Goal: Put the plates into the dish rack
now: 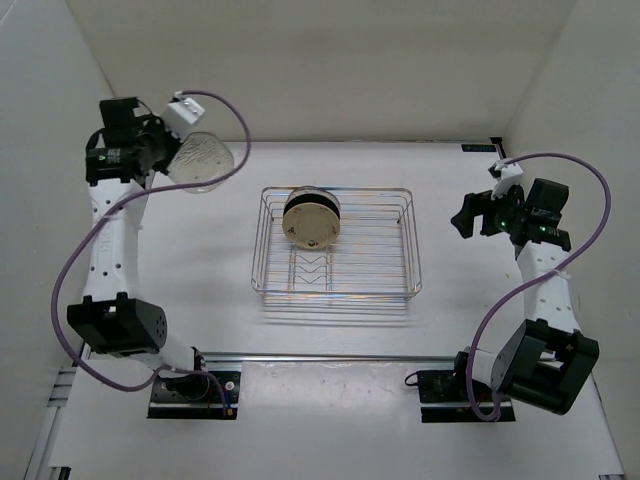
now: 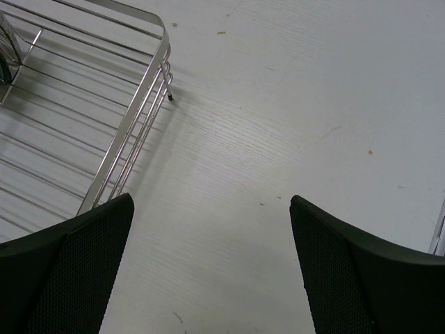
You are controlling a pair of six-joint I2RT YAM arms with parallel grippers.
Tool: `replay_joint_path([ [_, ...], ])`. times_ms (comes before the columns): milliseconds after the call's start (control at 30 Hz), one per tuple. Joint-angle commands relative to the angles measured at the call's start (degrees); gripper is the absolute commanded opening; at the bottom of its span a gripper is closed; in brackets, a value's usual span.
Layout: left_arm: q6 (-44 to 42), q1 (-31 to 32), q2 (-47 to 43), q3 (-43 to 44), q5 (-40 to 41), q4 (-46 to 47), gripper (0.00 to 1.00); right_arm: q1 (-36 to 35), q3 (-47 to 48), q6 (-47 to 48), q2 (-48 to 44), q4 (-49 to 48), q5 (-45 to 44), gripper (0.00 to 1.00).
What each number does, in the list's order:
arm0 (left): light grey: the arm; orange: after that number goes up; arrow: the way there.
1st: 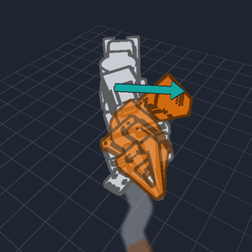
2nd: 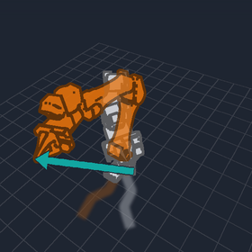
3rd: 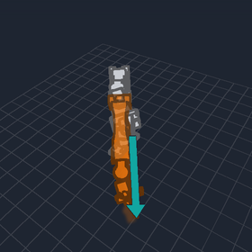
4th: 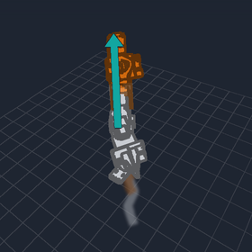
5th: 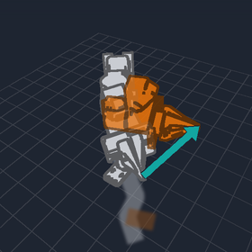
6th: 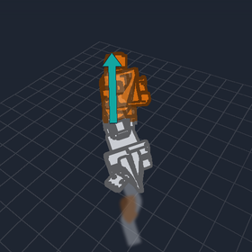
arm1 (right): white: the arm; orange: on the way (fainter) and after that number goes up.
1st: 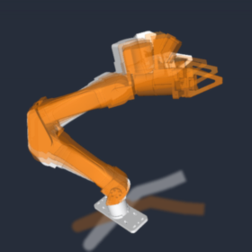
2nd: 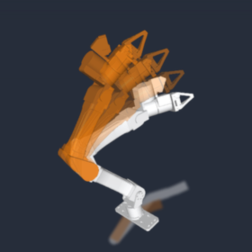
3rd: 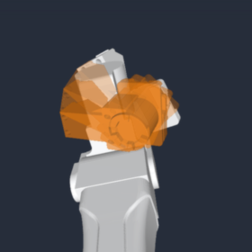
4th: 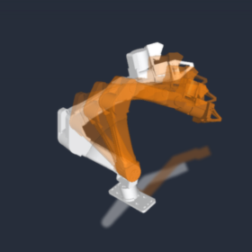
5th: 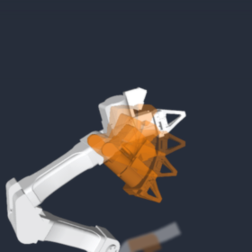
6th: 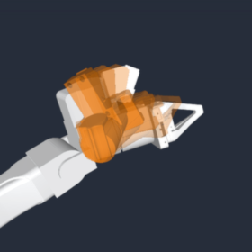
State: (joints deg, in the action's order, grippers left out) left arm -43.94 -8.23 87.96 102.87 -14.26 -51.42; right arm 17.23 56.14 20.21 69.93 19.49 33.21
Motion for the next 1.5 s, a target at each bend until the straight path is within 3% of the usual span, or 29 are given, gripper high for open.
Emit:
replay_joint_path([
  [0, -6.49, 10.47, -4.01, -0.82, 13.78, 3.42, 0.10, -0.10, -0.86, 1.15, -1.29, -1.38, 0.19, 0.95],
  [200, -15.90, 25.86, -6.84, -7.42, 23.48, 13.35, 0.10, -0.10, -0.86, 1.15, -1.29, -1.38, 0.19, 0.95],
  [567, -23.82, 41.53, -5.17, -5.57, 31.13, 17.75, 0.10, -0.10, -0.86, 1.15, -0.77, -0.85, 0.19, 0.95],
  [733, -26.89, 50.22, -6.22, -11.19, 34.91, 20.21, 0.10, -0.10, -0.33, 1.15, -0.23, -0.85, 0.19, 0.95],
  [1033, -24.71, 56.04, -6.22, -19.11, 39.22, 22.24, 0.10, -0.10, -0.33, 1.15, -0.23, -0.85, 0.19, 0.95],
  [1467, -17.15, 56.57, -3.41, -21.66, 42.30, 24.43, 0.10, -0.10, -0.86, 1.15, -0.76, -0.85, 0.19, 0.95],
])
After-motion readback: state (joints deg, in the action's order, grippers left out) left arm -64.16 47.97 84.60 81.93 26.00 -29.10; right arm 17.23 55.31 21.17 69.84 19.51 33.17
